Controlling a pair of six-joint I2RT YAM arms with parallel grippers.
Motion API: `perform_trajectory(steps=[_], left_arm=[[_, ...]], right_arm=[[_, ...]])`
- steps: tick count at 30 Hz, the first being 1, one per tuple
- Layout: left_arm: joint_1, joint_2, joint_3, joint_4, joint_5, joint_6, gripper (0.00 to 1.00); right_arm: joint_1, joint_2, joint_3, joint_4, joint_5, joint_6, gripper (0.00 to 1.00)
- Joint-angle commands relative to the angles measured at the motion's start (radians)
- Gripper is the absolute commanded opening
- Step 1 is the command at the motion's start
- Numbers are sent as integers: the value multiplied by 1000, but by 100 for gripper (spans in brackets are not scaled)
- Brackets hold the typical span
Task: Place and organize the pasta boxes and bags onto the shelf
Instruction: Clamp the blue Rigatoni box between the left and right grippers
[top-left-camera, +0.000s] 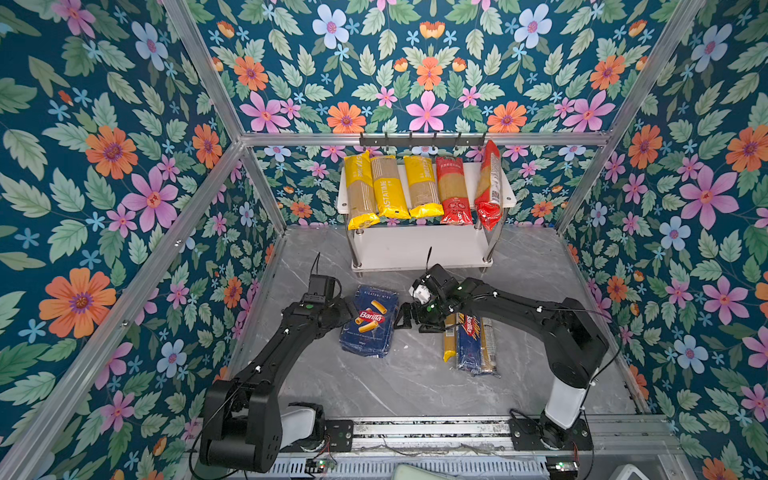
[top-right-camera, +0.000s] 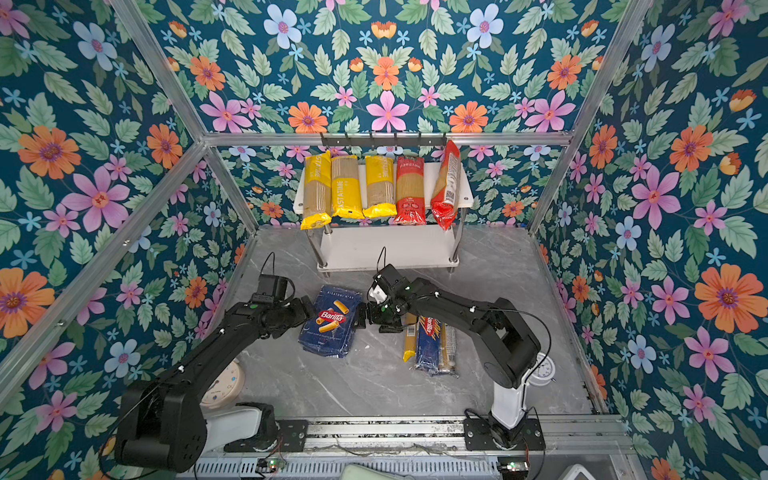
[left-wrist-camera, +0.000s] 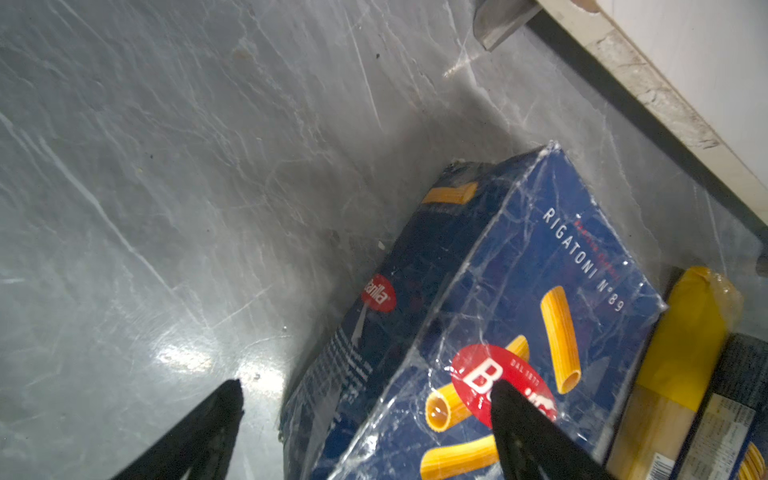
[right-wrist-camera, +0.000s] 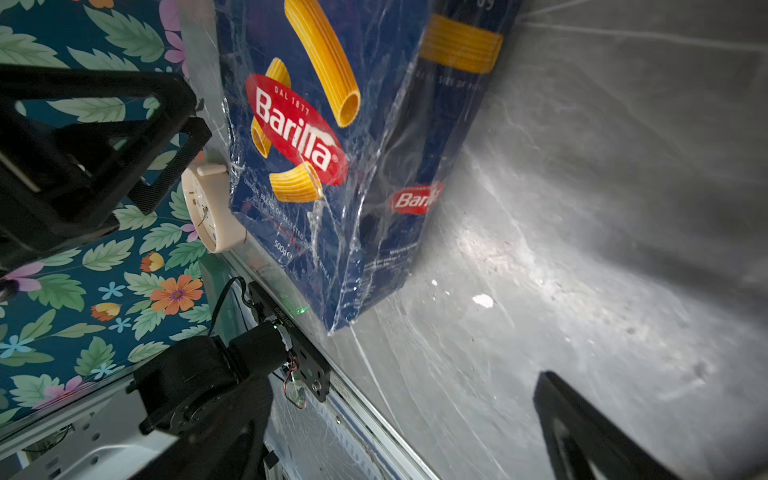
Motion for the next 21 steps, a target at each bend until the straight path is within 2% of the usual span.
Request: perform_trajectory(steps=[1,7,21], left_arm=[[7,5,-11,31,34,0,93],[11,0,-34,66,71,-27,90],[11,-24,-94,140,148,-95,83]], right_arm=[[0,31,4,91,-61,-20,99],[0,67,-16,188,-106,-34,99],[1,151,-47,295,-159,-29,99]])
